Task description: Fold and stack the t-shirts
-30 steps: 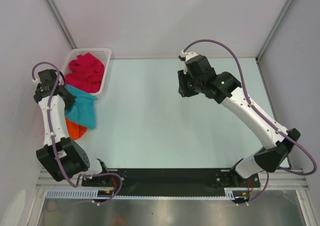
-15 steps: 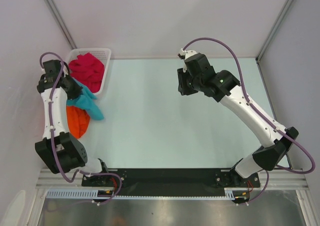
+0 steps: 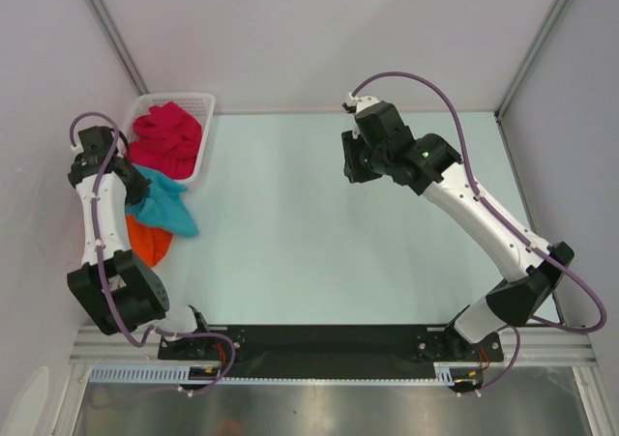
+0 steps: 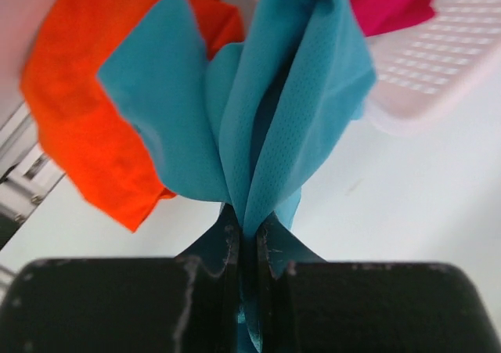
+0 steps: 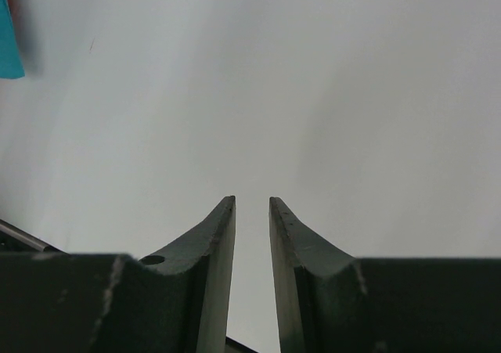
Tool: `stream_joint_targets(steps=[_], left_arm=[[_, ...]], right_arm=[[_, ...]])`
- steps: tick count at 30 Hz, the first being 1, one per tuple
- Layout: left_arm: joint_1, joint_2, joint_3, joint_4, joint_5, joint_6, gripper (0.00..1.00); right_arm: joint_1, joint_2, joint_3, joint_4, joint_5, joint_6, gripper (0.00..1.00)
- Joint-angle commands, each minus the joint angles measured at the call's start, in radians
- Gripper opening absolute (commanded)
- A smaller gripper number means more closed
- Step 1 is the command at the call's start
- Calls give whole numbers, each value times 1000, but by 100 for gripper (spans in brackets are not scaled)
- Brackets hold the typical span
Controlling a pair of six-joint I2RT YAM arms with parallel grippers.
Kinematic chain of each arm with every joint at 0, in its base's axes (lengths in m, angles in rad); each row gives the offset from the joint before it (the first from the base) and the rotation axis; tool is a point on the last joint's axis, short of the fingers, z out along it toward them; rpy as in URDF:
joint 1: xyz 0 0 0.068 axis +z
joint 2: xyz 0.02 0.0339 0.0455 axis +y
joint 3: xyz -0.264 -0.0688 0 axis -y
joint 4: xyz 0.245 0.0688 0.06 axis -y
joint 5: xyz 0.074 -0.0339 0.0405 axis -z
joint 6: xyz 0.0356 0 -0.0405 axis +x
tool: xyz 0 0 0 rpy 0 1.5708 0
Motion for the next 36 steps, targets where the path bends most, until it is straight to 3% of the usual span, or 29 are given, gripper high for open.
stream_joint_targets(steps=[1,6,16,19,22,23,24,26,31,36], left_arm=[[38,-52,-26,-2,-127,48,0],[61,-57,-35,-37,-248,77,2],[126,-72,-89,-28,-247,58,9],[149,-68,-97,-25,-228,55,29],[158,-74,-94,-22,-208,60,66],[158,-77,-89,-22,-204,60,87],[160,-78,-86,-22,-204,60,95],[158,-85,-75,-25,-199,61,100],[160,-100,-68,-23,-112,55,100],[158,-95,-149,76,178,35,100]], right_arm=[[1,11,47,3,6,-8,29],[4,15,51,3,3,-7,29],[10,15,57,-7,-2,-10,29],[10,15,57,-10,-2,-12,29],[9,15,53,-11,-2,-12,29],[9,15,53,-11,-2,-12,29],[9,17,51,-10,-2,-12,29],[9,18,48,-8,-3,-12,29],[9,20,47,-7,-5,-12,29],[10,23,47,1,-12,-10,29]])
